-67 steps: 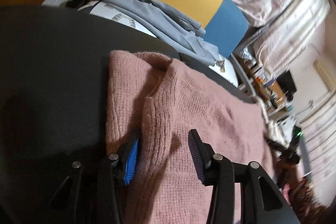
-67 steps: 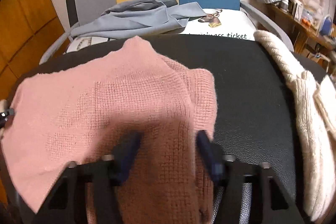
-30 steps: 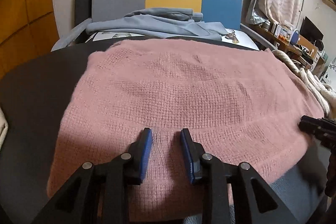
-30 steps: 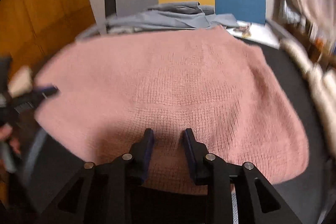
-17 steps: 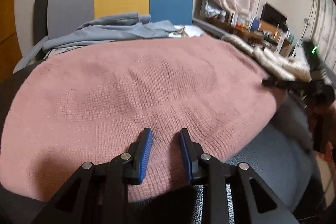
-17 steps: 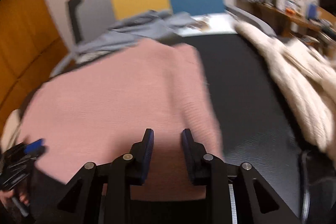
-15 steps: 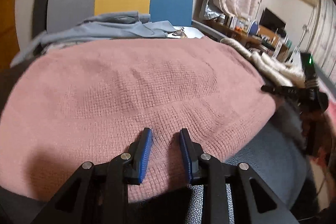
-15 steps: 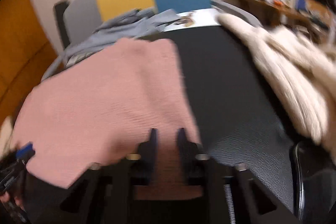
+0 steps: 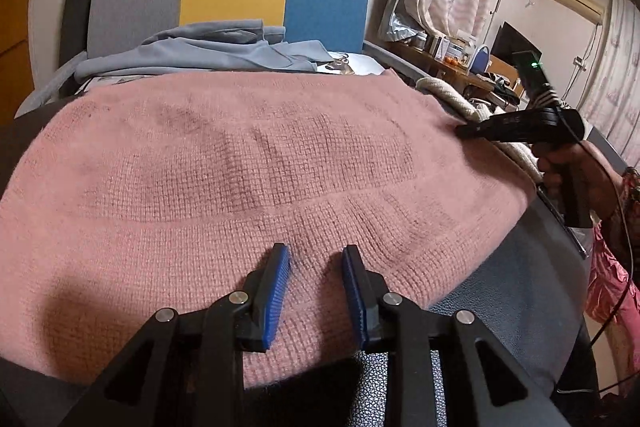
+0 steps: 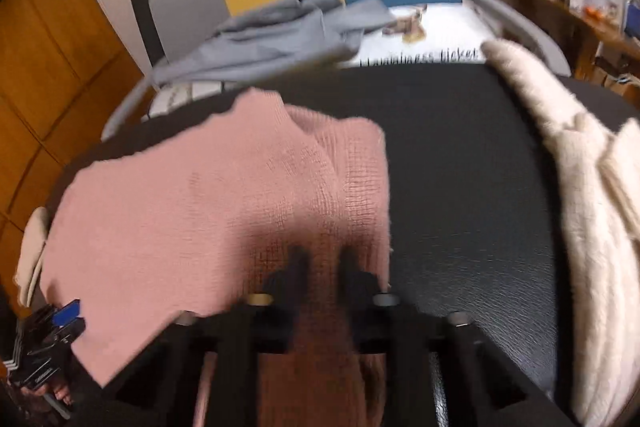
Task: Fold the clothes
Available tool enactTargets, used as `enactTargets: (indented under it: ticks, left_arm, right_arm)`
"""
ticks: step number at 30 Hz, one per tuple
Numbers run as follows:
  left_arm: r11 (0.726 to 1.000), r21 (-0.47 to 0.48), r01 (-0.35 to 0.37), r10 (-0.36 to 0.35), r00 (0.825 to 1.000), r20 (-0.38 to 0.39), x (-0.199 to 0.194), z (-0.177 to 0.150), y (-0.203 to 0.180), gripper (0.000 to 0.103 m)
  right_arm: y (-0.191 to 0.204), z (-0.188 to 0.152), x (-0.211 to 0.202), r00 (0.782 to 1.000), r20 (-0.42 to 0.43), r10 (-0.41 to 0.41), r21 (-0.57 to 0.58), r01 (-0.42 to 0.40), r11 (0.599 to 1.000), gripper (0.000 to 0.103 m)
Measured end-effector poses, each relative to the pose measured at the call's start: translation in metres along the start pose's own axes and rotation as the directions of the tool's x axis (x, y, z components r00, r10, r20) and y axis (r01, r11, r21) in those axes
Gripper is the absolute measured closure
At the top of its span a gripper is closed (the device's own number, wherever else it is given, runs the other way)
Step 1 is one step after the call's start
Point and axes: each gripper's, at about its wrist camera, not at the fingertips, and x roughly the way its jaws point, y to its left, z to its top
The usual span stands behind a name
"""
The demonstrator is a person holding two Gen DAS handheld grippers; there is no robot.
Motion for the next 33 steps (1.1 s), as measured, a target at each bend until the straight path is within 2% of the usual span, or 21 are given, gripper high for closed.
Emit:
enactTargets:
  ticks: [2, 5, 7, 8, 9, 10, 11, 14, 15, 18, 20, 21, 24, 26, 29, 30, 31, 33]
  left_arm:
    - [1.0, 0.001, -0.002, 0.002, 1.0, -0.001, 0.001, 0.0, 0.0, 0.075]
    - [1.0, 0.006, -0.005, 0.005, 1.0, -0.003, 0.002, 0.001, -0.002, 0.075]
    - [1.0, 0.003, -0.002, 0.003, 1.0, -0.003, 0.002, 0.001, -0.002, 0.075]
    - [1.0, 0.0, 0.001, -0.001, 1.0, -0.002, 0.001, 0.001, -0.002, 0.075]
    - [1.0, -0.003, 0.004, -0.004, 1.0, -0.002, 0.001, 0.001, -0.001, 0.075]
    - [1.0, -0.005, 0.007, -0.007, 1.0, -0.002, 0.001, 0.0, -0.001, 0.075]
    - [1.0, -0.007, 0.008, -0.008, 1.0, -0.002, 0.001, 0.0, 0.0, 0.075]
    - [1.0, -0.009, 0.01, -0.01, 1.0, -0.002, 0.001, 0.001, 0.0, 0.075]
    - [1.0, -0.009, 0.011, -0.011, 1.0, -0.003, 0.001, 0.001, 0.0, 0.075]
    - [1.0, -0.01, 0.013, -0.013, 1.0, -0.003, 0.0, 0.001, 0.001, 0.075]
    - [1.0, -0.011, 0.015, -0.015, 1.0, -0.001, 0.0, 0.001, 0.001, 0.075]
    - [1.0, -0.011, 0.016, -0.016, 1.0, -0.001, 0.0, 0.001, 0.001, 0.075]
    - [0.999, -0.021, 0.03, -0.03, 1.0, 0.001, -0.001, 0.002, 0.004, 0.075]
    - [0.999, -0.035, 0.038, -0.038, 0.999, 0.01, -0.004, 0.002, 0.007, 0.075]
    - [0.999, -0.05, 0.018, -0.015, 0.998, 0.053, -0.018, -0.002, 0.009, 0.075]
    - [0.998, -0.06, 0.006, -0.002, 0.997, 0.074, -0.025, -0.004, 0.012, 0.075]
    - [0.996, -0.084, -0.009, 0.017, 0.996, 0.093, -0.032, -0.006, 0.019, 0.075]
    - [0.99, -0.137, -0.035, 0.053, 0.99, 0.129, -0.044, -0.009, 0.034, 0.075]
  right_arm:
    - [-0.004, 0.002, -0.003, 0.999, 0.032, -0.037, 0.01, 0.036, 0.999, 0.095]
    - [-0.022, 0.001, 0.003, 0.998, 0.048, -0.051, 0.083, 0.047, 0.995, 0.095]
    - [-0.032, -0.002, 0.001, 0.997, 0.081, -0.009, 0.138, -0.002, 0.99, 0.093]
    - [-0.036, -0.003, -0.006, 0.996, 0.093, 0.011, 0.168, -0.026, 0.985, 0.082]
    - [-0.041, -0.005, -0.014, 0.994, 0.105, 0.03, 0.197, -0.05, 0.979, 0.065]
    - [-0.045, -0.007, -0.023, 0.991, 0.124, 0.042, 0.223, -0.07, 0.972, 0.063]
    - [-0.047, -0.011, -0.042, 0.985, 0.168, 0.027, 0.224, -0.065, 0.972, 0.063]
    - [-0.03, -0.034, -0.076, 0.978, 0.197, 0.068, 0.128, -0.095, 0.987, 0.086]
    - [-0.024, -0.042, -0.085, 0.976, 0.201, 0.084, 0.098, -0.105, 0.99, 0.087]
    - [-0.003, -0.065, -0.076, 0.982, 0.131, 0.139, 0.049, -0.146, 0.988, 0.087]
    - [0.003, -0.079, -0.062, 0.989, 0.091, 0.115, 0.033, -0.118, 0.992, 0.087]
    - [0.0, -0.083, -0.057, 0.994, 0.087, 0.071, 0.047, -0.075, 0.996, 0.089]
    - [-0.023, -0.096, -0.052, 0.992, 0.123, -0.03, 0.154, 0.011, 0.988, 0.103]
    - [-0.031, -0.099, -0.053, 0.99, 0.143, -0.009, 0.23, -0.025, 0.973, 0.103]
    - [-0.009, -0.094, -0.064, 0.987, 0.143, -0.076, 0.2, 0.046, 0.979, 0.1]
    - [0.003, -0.09, -0.071, 0.982, 0.176, -0.074, 0.156, 0.046, 0.987, 0.094]
    - [0.016, -0.086, -0.077, 0.977, 0.204, -0.069, 0.112, 0.046, 0.993, 0.093]
    - [0.044, -0.081, -0.071, 0.981, 0.191, -0.041, 0.023, 0.037, 0.999, 0.09]
